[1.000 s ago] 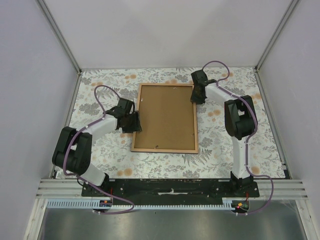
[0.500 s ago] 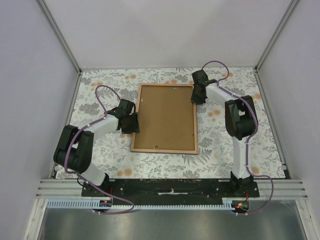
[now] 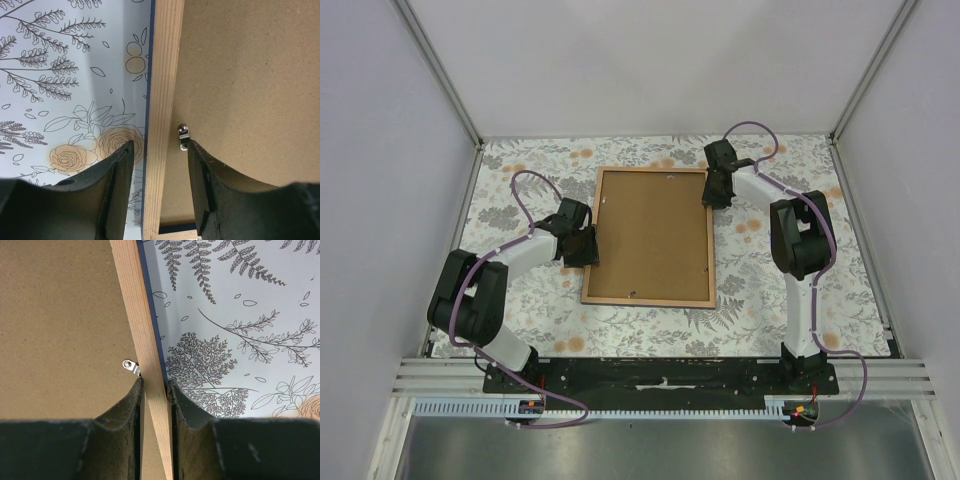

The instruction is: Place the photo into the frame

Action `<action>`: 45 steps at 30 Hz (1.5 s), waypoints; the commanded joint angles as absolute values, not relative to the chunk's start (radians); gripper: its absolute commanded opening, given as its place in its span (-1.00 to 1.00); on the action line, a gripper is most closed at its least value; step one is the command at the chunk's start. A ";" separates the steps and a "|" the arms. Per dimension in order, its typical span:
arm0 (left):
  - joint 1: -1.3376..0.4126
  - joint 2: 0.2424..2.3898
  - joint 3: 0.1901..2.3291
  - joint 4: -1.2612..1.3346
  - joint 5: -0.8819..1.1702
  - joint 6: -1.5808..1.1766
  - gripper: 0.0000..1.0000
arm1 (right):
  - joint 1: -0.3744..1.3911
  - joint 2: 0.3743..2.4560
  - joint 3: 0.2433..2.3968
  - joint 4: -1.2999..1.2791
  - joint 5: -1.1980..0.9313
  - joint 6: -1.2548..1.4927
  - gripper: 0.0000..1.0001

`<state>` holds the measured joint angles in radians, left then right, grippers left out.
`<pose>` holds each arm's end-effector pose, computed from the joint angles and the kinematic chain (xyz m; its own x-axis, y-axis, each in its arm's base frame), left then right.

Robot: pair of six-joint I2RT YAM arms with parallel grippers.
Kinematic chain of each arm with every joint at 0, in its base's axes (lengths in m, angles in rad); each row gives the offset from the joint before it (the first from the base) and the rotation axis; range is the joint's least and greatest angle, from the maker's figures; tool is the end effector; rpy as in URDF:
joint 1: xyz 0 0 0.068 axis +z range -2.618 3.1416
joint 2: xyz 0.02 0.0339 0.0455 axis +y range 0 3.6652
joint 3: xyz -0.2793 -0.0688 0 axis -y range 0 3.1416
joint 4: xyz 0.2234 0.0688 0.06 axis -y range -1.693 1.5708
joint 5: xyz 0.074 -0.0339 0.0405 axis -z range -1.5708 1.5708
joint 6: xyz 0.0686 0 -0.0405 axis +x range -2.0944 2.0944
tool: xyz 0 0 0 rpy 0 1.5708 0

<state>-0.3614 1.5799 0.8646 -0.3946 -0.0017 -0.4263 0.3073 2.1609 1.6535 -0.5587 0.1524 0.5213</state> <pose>0.2750 -0.1038 0.1638 -0.9087 -0.0986 -0.4056 -0.0251 0.9829 -0.1825 0.4496 0.1318 0.1653 -0.8375 0.2506 -0.4855 0.2169 0.9681 0.1256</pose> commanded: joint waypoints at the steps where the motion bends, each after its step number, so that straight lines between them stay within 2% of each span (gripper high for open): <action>1: -0.367 1.555 0.874 -0.377 -0.005 -0.396 0.10 | 0.307 2.155 1.641 -0.618 0.129 0.512 -0.77; 19: -0.370 1.612 0.903 -0.393 0.023 -0.382 0.14 | 0.305 2.166 1.658 -0.627 0.117 0.515 -0.77; 31: -0.370 1.620 0.902 -0.417 -0.066 -0.393 -0.26 | 0.305 2.172 1.675 -0.635 0.109 0.509 -0.77; 45: -0.370 1.637 0.905 -0.402 -0.071 -0.417 -0.49 | 0.305 2.183 1.678 -0.638 0.091 0.505 -0.78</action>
